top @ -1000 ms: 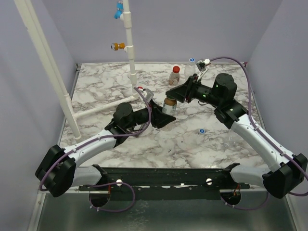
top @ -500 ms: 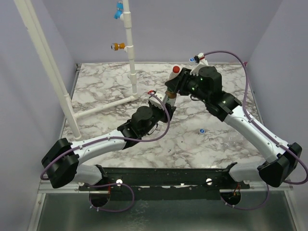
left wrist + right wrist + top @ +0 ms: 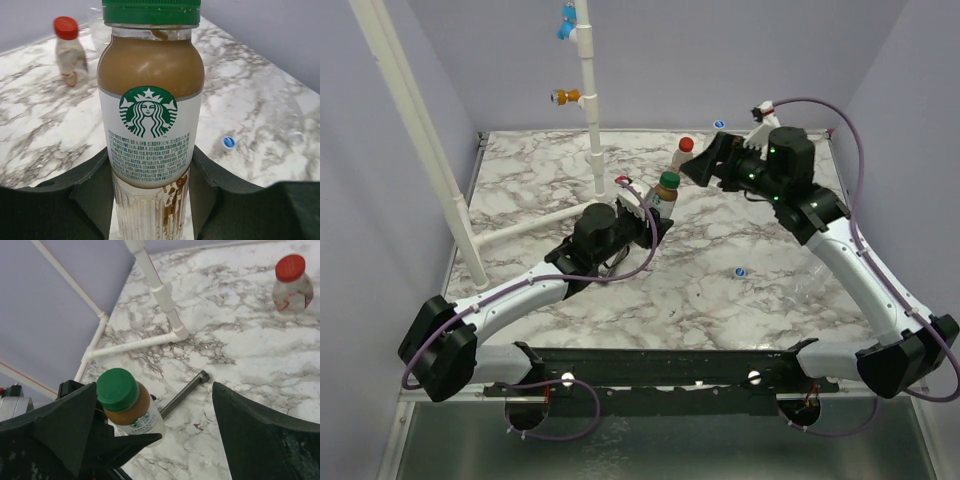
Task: Screw on the bottle caps
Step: Screw the bottle cap onto the plastic bottle.
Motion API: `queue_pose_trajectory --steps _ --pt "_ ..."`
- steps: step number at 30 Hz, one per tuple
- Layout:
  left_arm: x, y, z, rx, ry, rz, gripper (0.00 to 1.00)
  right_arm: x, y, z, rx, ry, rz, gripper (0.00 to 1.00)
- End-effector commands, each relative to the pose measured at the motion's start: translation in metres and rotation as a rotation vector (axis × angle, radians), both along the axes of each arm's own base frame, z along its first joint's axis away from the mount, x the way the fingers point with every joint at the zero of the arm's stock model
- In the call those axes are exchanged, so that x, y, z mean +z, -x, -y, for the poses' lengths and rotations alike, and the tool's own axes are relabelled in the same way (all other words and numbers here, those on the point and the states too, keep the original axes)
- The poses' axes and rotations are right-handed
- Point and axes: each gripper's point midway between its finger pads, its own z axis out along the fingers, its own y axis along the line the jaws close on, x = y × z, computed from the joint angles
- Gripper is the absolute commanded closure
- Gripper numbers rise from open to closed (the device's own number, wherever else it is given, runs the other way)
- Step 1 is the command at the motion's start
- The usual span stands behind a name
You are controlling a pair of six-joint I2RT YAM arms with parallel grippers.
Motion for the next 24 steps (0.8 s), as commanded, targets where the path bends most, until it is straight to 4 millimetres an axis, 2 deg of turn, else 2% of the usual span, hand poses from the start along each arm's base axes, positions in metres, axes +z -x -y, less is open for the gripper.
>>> queue_pose_trajectory --steps 1,6,9,18,24 --pt "0.016 0.059 0.016 -0.419 0.125 -0.074 1.0 0.036 0.029 0.001 0.321 -0.109 0.151 0.0" --pt "0.044 0.093 0.013 -0.649 0.264 -0.092 1.0 0.041 0.072 -0.018 0.65 -0.216 0.221 0.01" --pt "0.054 0.106 0.011 -0.715 0.324 -0.106 1.0 0.037 0.091 -0.023 0.781 -0.276 0.212 0.01" --pt "0.06 0.117 0.014 -0.797 0.398 -0.167 1.0 0.039 0.101 -0.027 0.834 -0.347 0.222 0.08" --pt "0.059 0.116 0.018 -0.813 0.408 -0.208 1.0 0.044 0.105 -0.035 0.829 -0.332 0.244 0.22"
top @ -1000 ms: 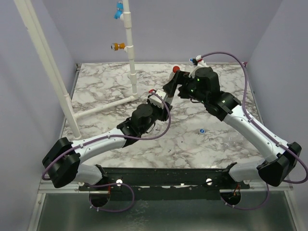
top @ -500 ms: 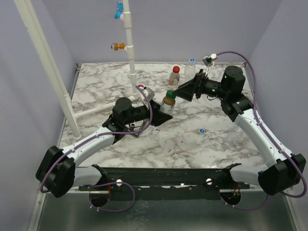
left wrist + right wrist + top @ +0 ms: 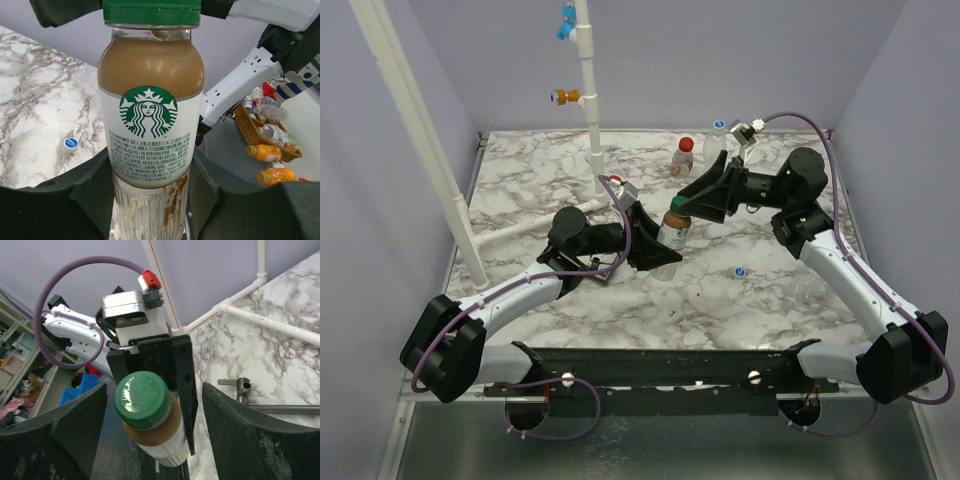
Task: Screw on the bottle caps
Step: Screw the bottle cap onto the plastic bottle.
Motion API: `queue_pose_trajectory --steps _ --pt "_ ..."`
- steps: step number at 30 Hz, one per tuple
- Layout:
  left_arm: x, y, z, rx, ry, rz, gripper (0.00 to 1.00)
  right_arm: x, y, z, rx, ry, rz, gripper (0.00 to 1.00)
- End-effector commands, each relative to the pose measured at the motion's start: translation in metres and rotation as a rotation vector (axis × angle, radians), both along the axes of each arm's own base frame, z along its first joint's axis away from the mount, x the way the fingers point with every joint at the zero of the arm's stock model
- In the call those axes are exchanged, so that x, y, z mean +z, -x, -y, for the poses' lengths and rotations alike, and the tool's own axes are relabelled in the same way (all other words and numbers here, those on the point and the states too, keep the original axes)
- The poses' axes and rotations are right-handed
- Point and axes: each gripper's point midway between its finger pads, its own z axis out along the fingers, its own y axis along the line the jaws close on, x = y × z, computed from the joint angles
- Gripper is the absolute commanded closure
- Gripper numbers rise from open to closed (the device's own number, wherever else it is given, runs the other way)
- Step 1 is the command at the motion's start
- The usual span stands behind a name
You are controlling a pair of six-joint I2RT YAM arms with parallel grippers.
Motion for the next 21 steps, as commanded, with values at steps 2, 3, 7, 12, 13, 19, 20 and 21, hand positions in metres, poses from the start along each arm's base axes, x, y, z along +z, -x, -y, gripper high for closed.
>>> queue_pose_trajectory --steps 2,3,7,12,13,19,20,21 --pt "0.005 0.006 0.001 -0.058 0.023 -0.015 1.0 0.011 0.013 -0.009 0.033 0.002 0.054 0.25" --pt "0.005 0.006 0.001 -0.058 0.023 -0.018 1.0 0.012 0.013 -0.01 0.029 0.005 0.063 0.27" --pt "0.001 0.004 0.003 -0.064 0.015 -0.042 1.0 0.013 0.011 -0.01 -0.006 0.007 0.069 0.37" --pt "-0.004 0.001 0.004 -0.053 0.007 -0.064 1.0 0.011 0.003 -0.01 -0.069 0.034 0.049 0.57" --pt "-0.005 0.0 0.004 -0.048 0.004 -0.068 1.0 0.011 0.001 -0.009 -0.09 0.038 0.044 0.61" --pt "-0.027 -0.037 0.002 0.163 -0.093 -0.058 1.0 -0.001 -0.014 -0.009 -0.219 0.098 -0.026 0.79" --pt "-0.03 -0.048 0.0 0.228 -0.116 -0.046 1.0 -0.006 -0.018 -0.01 -0.256 0.121 -0.043 0.81" --pt "-0.035 -0.058 -0.003 0.279 -0.147 -0.035 1.0 -0.01 -0.018 -0.013 -0.282 0.147 -0.061 0.82"
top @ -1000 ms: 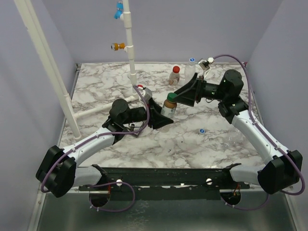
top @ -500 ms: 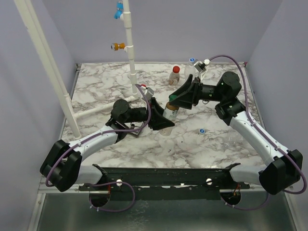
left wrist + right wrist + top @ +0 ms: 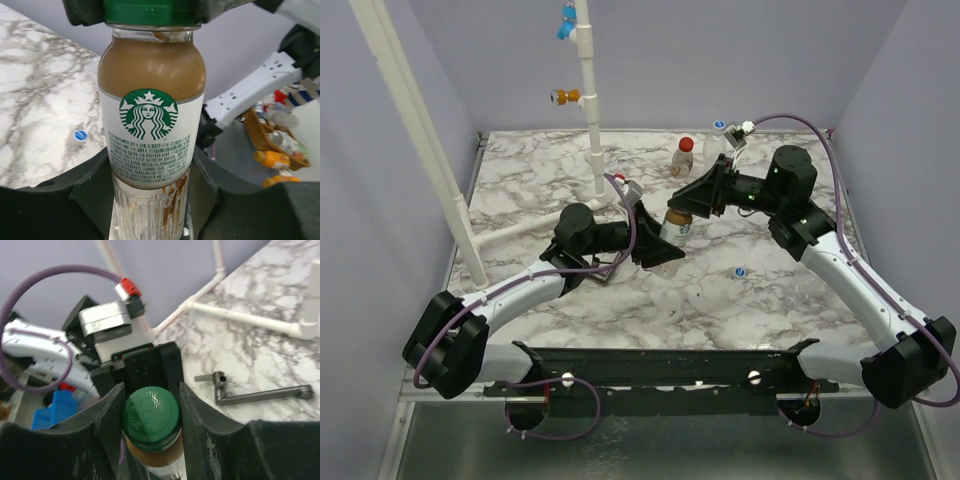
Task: Screw on the bottle caps
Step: Screw the bottle cap onto the plastic bottle, then place the plastic bottle at the center of the board.
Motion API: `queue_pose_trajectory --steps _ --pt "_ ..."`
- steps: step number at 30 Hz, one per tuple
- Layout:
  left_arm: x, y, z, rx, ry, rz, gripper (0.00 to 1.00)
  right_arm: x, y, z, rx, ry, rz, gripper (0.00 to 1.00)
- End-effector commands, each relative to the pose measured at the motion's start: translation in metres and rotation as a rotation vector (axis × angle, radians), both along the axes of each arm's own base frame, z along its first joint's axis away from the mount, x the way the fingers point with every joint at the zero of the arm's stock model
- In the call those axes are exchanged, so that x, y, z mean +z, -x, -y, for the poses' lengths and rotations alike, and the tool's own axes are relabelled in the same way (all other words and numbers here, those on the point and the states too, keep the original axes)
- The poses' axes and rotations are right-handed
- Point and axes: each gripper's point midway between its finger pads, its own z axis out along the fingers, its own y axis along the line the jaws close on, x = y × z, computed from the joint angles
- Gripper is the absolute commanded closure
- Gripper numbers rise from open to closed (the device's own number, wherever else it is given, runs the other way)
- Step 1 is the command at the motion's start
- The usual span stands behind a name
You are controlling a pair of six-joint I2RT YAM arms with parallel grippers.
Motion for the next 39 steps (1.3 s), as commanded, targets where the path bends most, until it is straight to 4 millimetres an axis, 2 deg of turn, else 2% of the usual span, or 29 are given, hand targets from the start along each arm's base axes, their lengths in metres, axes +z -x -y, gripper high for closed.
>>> queue_pose_trajectory --steps 1,5,7,10,14,20,21,22,24,25,27,28,32,35,39 --pt "-0.022 -0.061 -0.013 0.331 -0.146 0.039 1.0 -0.006 -0.016 -0.001 -0.201 0.096 -0.054 0.84" --pt "-0.026 -0.096 -0.03 0.56 -0.233 0.096 1.0 -0.026 -0.028 -0.006 -0.339 0.212 -0.119 0.89" --pt "-0.026 -0.103 -0.034 0.614 -0.271 0.139 1.0 -0.034 -0.033 -0.008 -0.394 0.27 -0.141 0.9" --pt "-0.029 -0.104 -0.033 0.656 -0.328 0.227 1.0 -0.043 -0.037 -0.01 -0.447 0.347 -0.154 0.9" --pt "-0.035 -0.105 -0.034 0.699 -0.405 0.309 1.0 -0.041 -0.045 -0.005 -0.51 0.395 -0.172 0.88" --pt "-0.036 -0.113 -0.042 0.791 -0.444 0.335 1.0 -0.039 -0.053 0.003 -0.582 0.434 -0.205 0.88" --pt "-0.036 -0.113 -0.042 0.789 -0.448 0.342 1.0 -0.04 -0.053 0.004 -0.581 0.44 -0.208 0.86" --pt "-0.038 -0.113 -0.042 0.786 -0.455 0.347 1.0 -0.041 -0.053 0.004 -0.583 0.442 -0.215 0.79" --pt "-0.04 -0.11 -0.041 0.766 -0.46 0.359 1.0 -0.04 -0.053 0.006 -0.588 0.45 -0.213 0.6" --pt "-0.042 -0.108 -0.042 0.748 -0.473 0.395 1.0 -0.037 -0.052 0.007 -0.59 0.453 -0.21 0.47" --pt "-0.043 -0.103 -0.042 0.722 -0.48 0.434 1.0 -0.029 -0.049 0.009 -0.578 0.465 -0.198 0.3" --pt "-0.044 -0.102 -0.044 0.715 -0.485 0.452 1.0 -0.028 -0.047 0.011 -0.572 0.483 -0.197 0.26" --pt "-0.044 -0.094 -0.047 0.68 -0.491 0.532 1.0 -0.022 -0.032 0.006 -0.476 0.517 -0.205 0.25" --pt "-0.043 -0.086 -0.046 0.645 -0.475 0.579 1.0 -0.03 -0.024 0.003 -0.43 0.536 -0.233 0.26" --pt "-0.043 -0.084 -0.048 0.648 -0.471 0.606 1.0 -0.042 -0.018 0.002 -0.397 0.566 -0.266 0.29"
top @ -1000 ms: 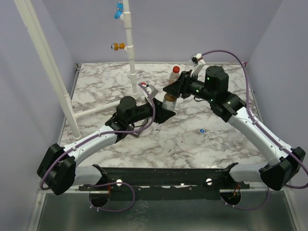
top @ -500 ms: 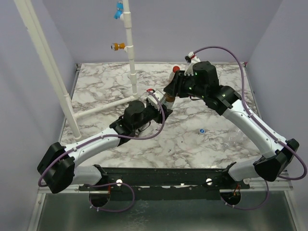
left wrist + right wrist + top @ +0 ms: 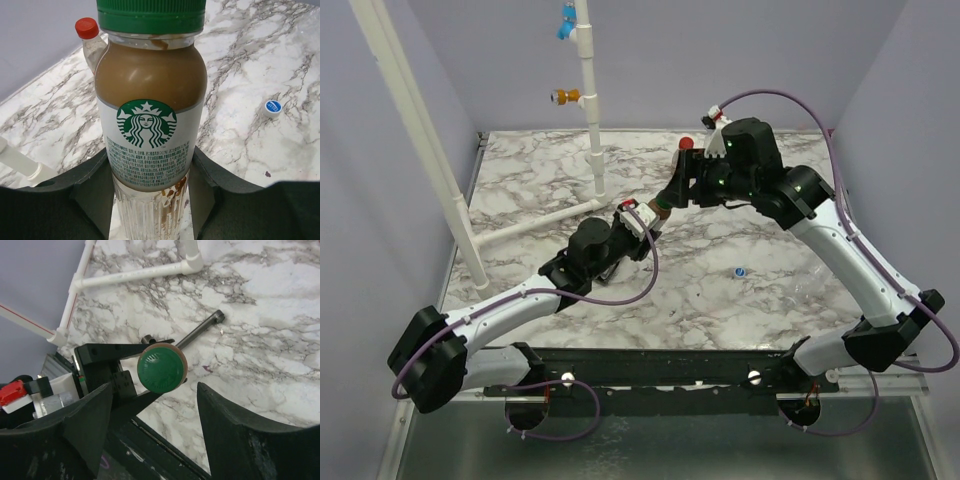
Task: Screw on the bottle caps
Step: Place the plastic bottle at the center of the board.
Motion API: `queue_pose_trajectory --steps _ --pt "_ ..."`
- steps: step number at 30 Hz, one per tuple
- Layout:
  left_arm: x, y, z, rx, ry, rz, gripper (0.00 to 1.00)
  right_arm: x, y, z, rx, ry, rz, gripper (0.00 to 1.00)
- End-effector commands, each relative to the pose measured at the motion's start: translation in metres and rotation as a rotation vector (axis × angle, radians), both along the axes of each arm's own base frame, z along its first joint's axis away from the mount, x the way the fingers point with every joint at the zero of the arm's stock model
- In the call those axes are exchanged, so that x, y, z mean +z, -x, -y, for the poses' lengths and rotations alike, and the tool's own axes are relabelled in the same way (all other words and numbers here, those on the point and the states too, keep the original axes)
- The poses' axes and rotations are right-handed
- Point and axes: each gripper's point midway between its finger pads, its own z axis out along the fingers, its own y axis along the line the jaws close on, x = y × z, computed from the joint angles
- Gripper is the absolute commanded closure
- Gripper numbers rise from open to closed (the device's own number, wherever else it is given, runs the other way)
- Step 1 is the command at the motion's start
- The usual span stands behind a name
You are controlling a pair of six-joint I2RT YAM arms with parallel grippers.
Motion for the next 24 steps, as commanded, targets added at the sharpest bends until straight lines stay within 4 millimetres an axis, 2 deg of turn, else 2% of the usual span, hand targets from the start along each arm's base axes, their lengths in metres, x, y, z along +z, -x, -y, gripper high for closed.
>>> queue_pose_trajectory --steps 1,10,14,17,24 --pt "0.013 0.006 0.001 -0.041 -0.003 0.088 1.0 -0.029 0.019 -0.003 0.078 0.059 -0.107 0.3" --pt "0.011 0.013 0.008 -0.084 -0.009 0.101 1.0 -0.041 0.019 -0.015 0.106 0.067 -0.136 0.34" --pt "0.01 0.013 0.009 -0.084 -0.009 0.102 1.0 -0.047 0.018 -0.02 0.102 0.088 -0.143 0.44" --pt "0.008 0.014 0.009 -0.089 -0.013 0.101 1.0 -0.046 0.013 -0.016 0.065 0.103 -0.133 0.49" --pt "0.007 0.017 0.011 -0.104 -0.01 0.097 1.0 -0.044 0.008 -0.01 0.016 0.104 -0.122 0.45"
